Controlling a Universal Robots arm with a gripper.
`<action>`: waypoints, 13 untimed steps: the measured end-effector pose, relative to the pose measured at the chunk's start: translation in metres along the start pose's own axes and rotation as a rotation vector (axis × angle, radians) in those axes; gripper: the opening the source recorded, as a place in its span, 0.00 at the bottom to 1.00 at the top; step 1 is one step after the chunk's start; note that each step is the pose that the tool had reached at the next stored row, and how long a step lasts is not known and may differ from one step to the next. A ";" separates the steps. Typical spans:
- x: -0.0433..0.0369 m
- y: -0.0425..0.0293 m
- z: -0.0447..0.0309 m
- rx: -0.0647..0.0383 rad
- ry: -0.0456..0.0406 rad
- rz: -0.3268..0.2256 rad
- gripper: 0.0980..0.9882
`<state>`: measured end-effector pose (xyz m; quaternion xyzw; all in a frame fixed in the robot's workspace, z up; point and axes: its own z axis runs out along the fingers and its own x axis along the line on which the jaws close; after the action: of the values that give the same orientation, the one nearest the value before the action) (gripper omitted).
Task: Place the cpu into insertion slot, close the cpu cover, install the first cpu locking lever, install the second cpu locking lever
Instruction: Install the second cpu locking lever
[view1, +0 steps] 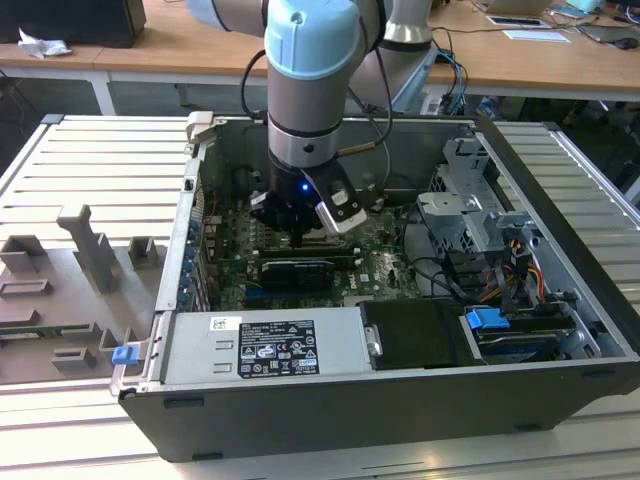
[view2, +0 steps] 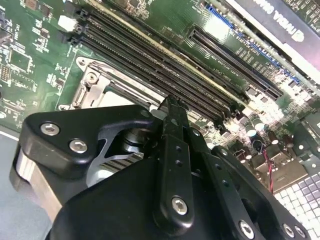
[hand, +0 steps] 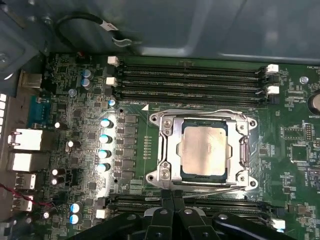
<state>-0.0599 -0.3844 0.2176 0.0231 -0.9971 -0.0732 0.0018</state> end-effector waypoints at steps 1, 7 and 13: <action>0.0012 -0.0007 0.0006 -0.006 -0.0003 0.000 0.01; 0.0060 -0.0087 0.0049 -0.045 -0.0019 -0.001 0.01; 0.0087 -0.0128 0.0086 -0.078 -0.0034 -0.001 0.01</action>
<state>-0.0680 -0.3962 0.2072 0.0235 -0.9934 -0.1123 0.0010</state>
